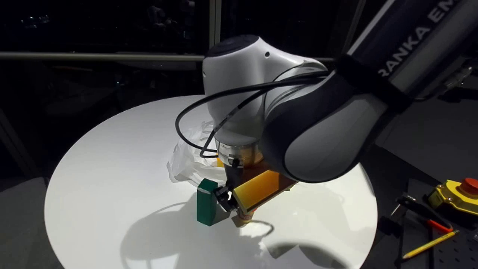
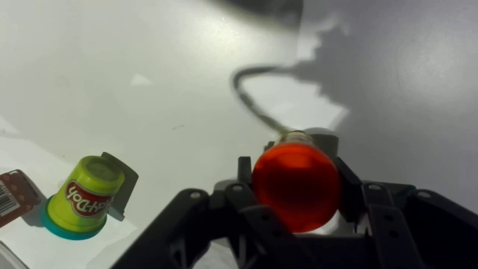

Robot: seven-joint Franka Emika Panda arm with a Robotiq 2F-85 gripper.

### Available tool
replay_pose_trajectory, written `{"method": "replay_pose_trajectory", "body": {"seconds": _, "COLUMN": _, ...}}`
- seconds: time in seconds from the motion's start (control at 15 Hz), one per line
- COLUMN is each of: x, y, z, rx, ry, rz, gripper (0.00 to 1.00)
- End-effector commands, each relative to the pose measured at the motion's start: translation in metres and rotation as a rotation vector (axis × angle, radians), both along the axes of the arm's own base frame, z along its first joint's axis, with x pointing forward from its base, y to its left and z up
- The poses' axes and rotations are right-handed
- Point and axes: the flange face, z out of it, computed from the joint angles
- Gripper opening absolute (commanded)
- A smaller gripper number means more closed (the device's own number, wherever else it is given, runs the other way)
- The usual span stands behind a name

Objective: Remove the objects from the plastic bag and put them on the table.

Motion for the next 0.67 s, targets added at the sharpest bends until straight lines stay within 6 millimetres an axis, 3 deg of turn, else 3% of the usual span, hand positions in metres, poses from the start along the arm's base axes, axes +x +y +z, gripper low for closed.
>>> {"method": "replay_pose_trajectory", "body": {"seconds": 0.0, "x": -0.003, "y": 0.002, "z": -0.008, "rx": -0.004, "ry": -0.028, "rz": 0.05, "gripper": 0.28}}
{"method": "replay_pose_trajectory", "body": {"seconds": 0.07, "x": -0.005, "y": 0.003, "z": -0.01, "rx": -0.006, "ry": -0.028, "rz": 0.054, "gripper": 0.28}}
{"method": "replay_pose_trajectory", "body": {"seconds": 0.13, "x": -0.005, "y": 0.004, "z": -0.009, "rx": 0.0, "ry": -0.034, "rz": 0.056, "gripper": 0.66}}
{"method": "replay_pose_trajectory", "body": {"seconds": 0.2, "x": -0.005, "y": 0.004, "z": -0.006, "rx": 0.007, "ry": -0.039, "rz": 0.058, "gripper": 0.78}}
{"method": "replay_pose_trajectory", "body": {"seconds": 0.4, "x": -0.008, "y": 0.001, "z": 0.006, "rx": 0.004, "ry": -0.051, "rz": 0.063, "gripper": 0.99}}
{"method": "replay_pose_trajectory", "body": {"seconds": 0.6, "x": -0.006, "y": -0.011, "z": 0.025, "rx": -0.014, "ry": -0.068, "rz": 0.065, "gripper": 1.0}}
